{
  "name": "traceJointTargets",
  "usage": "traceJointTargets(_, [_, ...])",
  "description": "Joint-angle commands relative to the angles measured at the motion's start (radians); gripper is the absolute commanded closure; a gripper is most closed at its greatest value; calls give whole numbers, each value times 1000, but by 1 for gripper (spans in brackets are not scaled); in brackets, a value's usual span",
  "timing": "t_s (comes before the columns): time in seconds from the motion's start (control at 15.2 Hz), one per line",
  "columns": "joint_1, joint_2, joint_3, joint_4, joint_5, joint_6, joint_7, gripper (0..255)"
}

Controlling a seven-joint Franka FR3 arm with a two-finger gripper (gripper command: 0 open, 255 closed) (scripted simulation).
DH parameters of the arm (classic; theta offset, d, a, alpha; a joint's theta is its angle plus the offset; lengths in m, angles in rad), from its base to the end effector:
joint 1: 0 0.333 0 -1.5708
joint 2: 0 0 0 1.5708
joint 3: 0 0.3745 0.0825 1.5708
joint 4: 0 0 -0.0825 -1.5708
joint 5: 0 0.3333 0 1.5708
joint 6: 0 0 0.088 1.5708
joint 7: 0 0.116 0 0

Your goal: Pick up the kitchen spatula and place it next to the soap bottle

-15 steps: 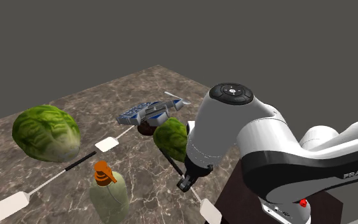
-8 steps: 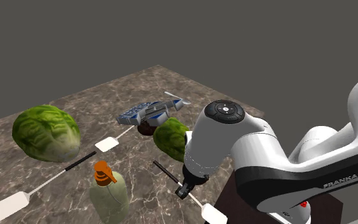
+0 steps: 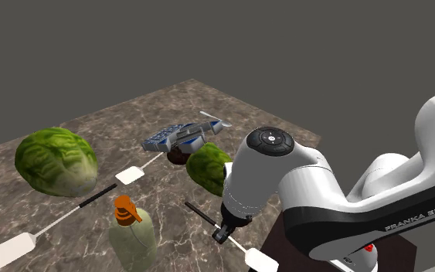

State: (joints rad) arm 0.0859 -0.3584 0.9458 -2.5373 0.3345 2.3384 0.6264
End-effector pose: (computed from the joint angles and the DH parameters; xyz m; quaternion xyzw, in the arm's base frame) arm 0.1807 0.3488 0.4295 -0.9967 -0.0743 -0.0331 0.0027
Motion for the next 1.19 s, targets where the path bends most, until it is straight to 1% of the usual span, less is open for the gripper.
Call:
traceJointTargets(0.0, [0, 0, 0, 0, 0, 0, 0, 0])
traceJointTargets(0.33, [0, 0, 0, 0, 0, 0, 0, 0])
traceJointTargets(0.46, [30, -60, -47, 29, 23, -85, -22, 0])
traceJointTargets(0.59, [49, -104, -84, 60, 32, -158, -34, 0])
traceJointTargets(1.12, [50, -104, -84, 60, 32, -158, -33, 0])
